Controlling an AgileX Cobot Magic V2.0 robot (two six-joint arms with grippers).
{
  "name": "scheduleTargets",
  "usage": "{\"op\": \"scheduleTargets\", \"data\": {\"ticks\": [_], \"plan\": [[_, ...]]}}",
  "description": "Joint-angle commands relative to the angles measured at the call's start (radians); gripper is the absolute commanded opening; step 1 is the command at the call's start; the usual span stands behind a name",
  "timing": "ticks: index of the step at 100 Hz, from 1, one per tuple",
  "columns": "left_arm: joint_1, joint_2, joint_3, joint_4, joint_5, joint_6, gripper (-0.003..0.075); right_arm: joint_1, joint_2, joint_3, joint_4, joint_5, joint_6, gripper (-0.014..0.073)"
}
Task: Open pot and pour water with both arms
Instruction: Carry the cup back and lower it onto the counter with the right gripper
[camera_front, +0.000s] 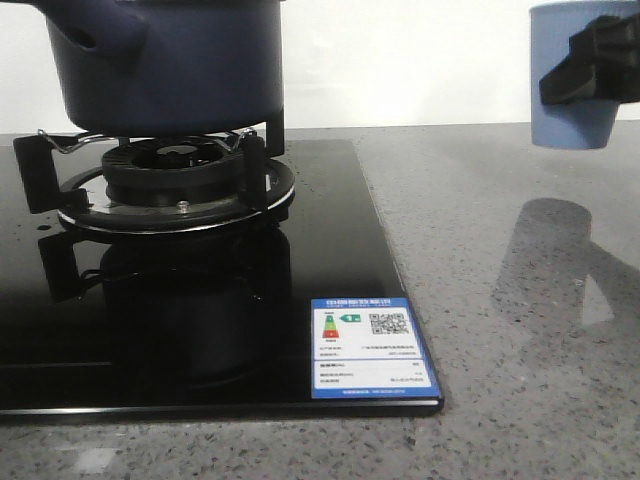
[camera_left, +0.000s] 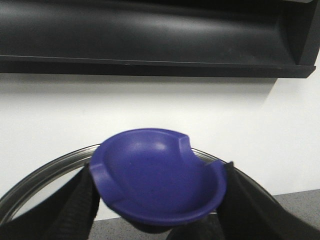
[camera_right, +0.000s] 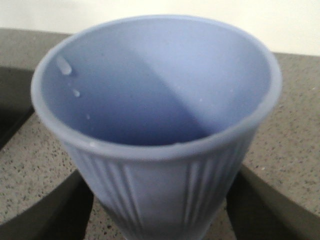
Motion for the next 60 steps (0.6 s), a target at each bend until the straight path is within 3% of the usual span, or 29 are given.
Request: {"op": "scheduleTargets", "data": {"ticks": [1,60], "plan": [[0.002,-0.024,-0.037,-0.005,-0.113,-0.001,0.0369,-0.006,-0.009,-0.034,0.018,-0.061,-0.022,0.0288],[0.002,-0.024,-0.037,-0.005,-0.113,-0.001,0.0369,-0.006,0.006,-0.03,-0.007,-0.005,-0.015,0.0288]]}}
